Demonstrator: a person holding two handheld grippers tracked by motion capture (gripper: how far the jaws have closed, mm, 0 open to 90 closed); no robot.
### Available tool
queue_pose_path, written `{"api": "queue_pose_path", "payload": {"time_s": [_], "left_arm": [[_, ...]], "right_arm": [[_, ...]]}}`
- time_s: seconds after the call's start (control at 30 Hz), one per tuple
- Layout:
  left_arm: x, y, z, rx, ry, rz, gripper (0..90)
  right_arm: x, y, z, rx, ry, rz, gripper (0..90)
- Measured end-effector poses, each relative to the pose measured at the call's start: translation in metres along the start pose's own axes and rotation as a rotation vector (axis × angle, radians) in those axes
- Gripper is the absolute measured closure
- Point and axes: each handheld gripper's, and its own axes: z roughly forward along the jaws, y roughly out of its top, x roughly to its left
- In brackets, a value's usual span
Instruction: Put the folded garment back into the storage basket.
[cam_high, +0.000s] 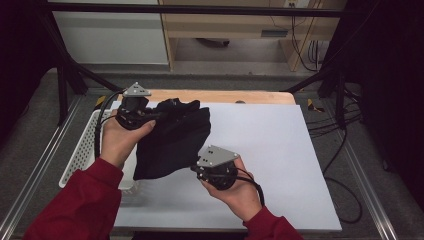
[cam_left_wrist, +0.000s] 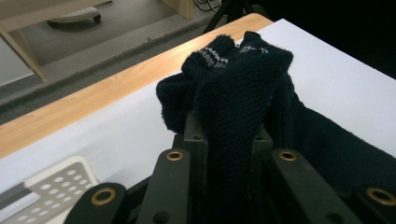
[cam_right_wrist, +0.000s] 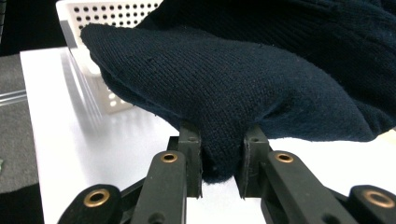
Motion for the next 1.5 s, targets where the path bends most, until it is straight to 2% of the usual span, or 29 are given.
{"api": "queue_pose_path", "payload": {"time_s": [0.27, 0.4, 0.47, 0.53, 0.63, 0.73, 1.1, 1.33, 1.5], "left_arm": [[0.021, 0.018, -0.02, 0.014, 0.05, 0.034, 76.3], [0.033, 0.021, -0.032, 0.012, 0.078, 0.044, 76.3], [0.042, 0.018, -0.037, 0.003, 0.084, 0.032, 76.3], [0.05, 0.015, -0.038, 0.015, 0.093, 0.027, 76.3], [0.059, 0.01, -0.042, 0.03, 0.107, 0.023, 76.3], [0.067, 0.007, -0.046, 0.026, 0.117, 0.015, 76.3], [0.101, -0.011, -0.053, 0.02, 0.141, -0.051, 76.3], [0.115, -0.02, -0.059, 0.02, 0.164, -0.07, 76.4], [0.122, -0.024, -0.061, 0.024, 0.172, -0.082, 76.3]], "right_arm": [[-0.004, 0.029, 0.011, -0.033, 0.022, 0.0, 75.3], [-0.006, 0.045, 0.023, -0.05, 0.042, 0.008, 75.3], [-0.004, 0.051, 0.031, -0.057, 0.05, 0.017, 75.3], [-0.002, 0.057, 0.038, -0.061, 0.053, 0.016, 75.3], [0.003, 0.064, 0.049, -0.064, 0.066, 0.019, 75.3], [0.006, 0.069, 0.059, -0.062, 0.074, 0.02, 75.3], [0.013, 0.084, 0.102, -0.058, 0.105, 0.04, 75.3], [0.018, 0.091, 0.122, -0.058, 0.119, 0.033, 75.3], [0.021, 0.092, 0.132, -0.063, 0.122, 0.046, 75.3]]}}
